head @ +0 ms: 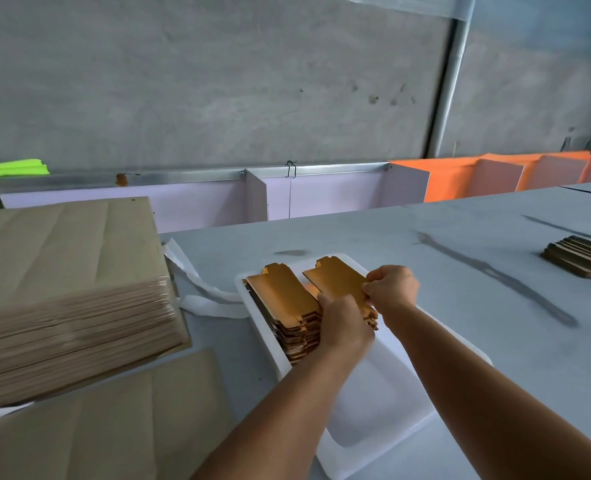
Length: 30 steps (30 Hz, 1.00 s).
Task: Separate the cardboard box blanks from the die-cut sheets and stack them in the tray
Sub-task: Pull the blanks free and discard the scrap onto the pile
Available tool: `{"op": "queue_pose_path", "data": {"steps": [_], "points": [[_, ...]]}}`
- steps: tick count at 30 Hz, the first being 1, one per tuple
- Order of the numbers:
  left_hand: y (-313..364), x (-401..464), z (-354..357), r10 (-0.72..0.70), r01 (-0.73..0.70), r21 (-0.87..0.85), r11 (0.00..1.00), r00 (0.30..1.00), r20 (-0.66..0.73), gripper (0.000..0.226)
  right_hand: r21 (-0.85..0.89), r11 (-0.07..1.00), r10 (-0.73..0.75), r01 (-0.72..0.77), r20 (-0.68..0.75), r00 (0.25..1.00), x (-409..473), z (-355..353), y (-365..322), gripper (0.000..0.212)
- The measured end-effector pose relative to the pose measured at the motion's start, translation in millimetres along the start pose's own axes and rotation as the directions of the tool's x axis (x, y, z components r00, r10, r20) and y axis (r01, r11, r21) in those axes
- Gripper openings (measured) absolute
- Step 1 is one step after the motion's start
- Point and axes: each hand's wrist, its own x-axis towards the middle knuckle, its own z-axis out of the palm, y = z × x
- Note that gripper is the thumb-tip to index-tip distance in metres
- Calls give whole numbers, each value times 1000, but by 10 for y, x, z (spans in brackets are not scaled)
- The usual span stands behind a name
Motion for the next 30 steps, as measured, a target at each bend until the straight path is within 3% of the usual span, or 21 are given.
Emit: {"op": "queue_pose_path", "data": {"steps": [4, 12, 15, 18, 23, 26, 30], "points": [[-5, -49, 5, 67, -74, 94, 993, 995, 75, 26, -51, 999, -4, 2, -42, 999, 7, 42, 104, 27], [-61, -112, 21, 131, -149, 262, 953, 988, 87, 26, -198, 977, -86, 76, -41, 995, 41, 141, 212, 22], [-69, -129, 28, 133, -161, 337, 928, 985, 107, 27, -407, 902, -142, 141, 27, 989, 32, 159, 207, 14], [-98, -123, 36, 112, -148, 368, 918, 987, 117, 27, -620, 757, -187, 207, 98, 978, -1, 172, 192, 25], [-119, -117, 40, 90, -140, 390, 910, 985, 144, 28, -781, 527, -304, 334, 194, 933, -38, 162, 194, 25], [-113, -121, 48, 88, -148, 407, 901, 983, 162, 30, -770, 539, -255, 340, 235, 938, -39, 146, 195, 9], [-106, -126, 47, 81, -141, 403, 904, 983, 163, 32, -768, 556, -202, 319, 247, 948, -32, 134, 205, 14]]}}
